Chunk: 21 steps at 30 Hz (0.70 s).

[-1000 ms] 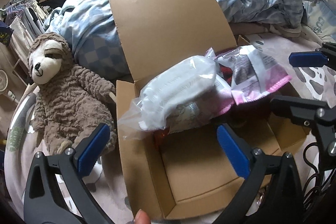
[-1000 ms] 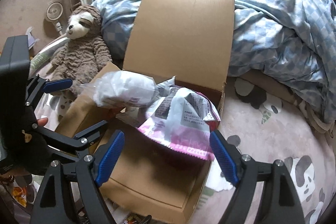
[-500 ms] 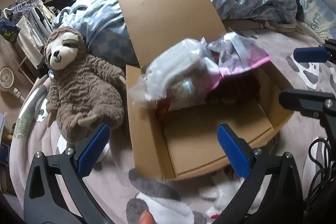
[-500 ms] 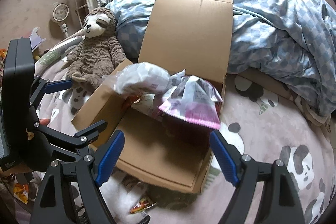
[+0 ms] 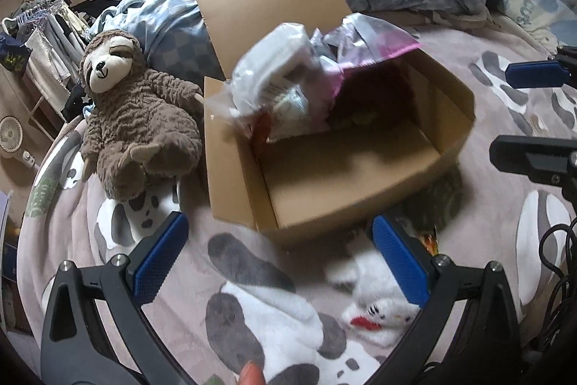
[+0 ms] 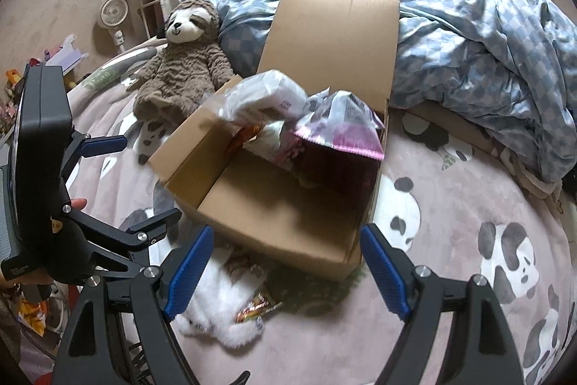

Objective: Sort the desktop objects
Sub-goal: 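Open both tools to drop the clear bag and pink-white bag into the box, then move the left tool to the white Hello Kitty plush while the right tool approaches the snack packet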

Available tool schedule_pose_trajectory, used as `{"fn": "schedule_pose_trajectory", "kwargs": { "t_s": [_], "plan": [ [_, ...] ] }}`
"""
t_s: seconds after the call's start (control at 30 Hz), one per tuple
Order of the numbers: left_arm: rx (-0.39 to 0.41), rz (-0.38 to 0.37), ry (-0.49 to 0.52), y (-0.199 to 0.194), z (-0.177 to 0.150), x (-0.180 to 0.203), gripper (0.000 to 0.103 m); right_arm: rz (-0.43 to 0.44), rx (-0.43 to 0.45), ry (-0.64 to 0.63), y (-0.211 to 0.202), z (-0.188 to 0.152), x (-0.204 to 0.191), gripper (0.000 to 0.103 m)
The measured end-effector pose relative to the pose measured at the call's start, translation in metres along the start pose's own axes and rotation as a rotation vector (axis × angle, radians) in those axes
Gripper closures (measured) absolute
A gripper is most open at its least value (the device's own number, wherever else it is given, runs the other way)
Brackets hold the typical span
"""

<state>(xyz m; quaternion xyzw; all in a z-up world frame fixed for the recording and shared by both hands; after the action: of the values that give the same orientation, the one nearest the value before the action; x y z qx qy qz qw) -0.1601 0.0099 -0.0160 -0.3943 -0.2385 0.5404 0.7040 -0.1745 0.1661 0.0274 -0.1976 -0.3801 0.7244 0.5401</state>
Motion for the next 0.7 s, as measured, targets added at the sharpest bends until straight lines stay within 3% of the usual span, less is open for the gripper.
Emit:
{"fn": "schedule_pose_trajectory", "kwargs": {
  "t_s": [0.37, 0.7],
  "plan": [
    [-0.016, -0.019, 0.049, -0.005, -0.039, 0.03, 0.001, 0.023, -0.009, -0.019, -0.017, -0.043, -0.016, 0.019],
    [-0.055, -0.027, 0.064, 0.009, -0.072, 0.046, 0.001, 0.045, -0.063, -0.009, -0.009, -0.088, -0.021, 0.019]
  ]
}}
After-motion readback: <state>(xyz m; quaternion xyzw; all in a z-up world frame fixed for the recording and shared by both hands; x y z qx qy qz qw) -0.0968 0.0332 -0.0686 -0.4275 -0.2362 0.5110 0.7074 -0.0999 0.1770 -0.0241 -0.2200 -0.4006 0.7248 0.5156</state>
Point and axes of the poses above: each gripper's, at about its wrist camera, not at the fingertips, and y roughly the way its jaws point, x to its right, z to its top, the point moved 1 cm from there along y, roughly the way its jaws point, and after that the axes turned 12 degrees about -z, right-handed, at the moved point
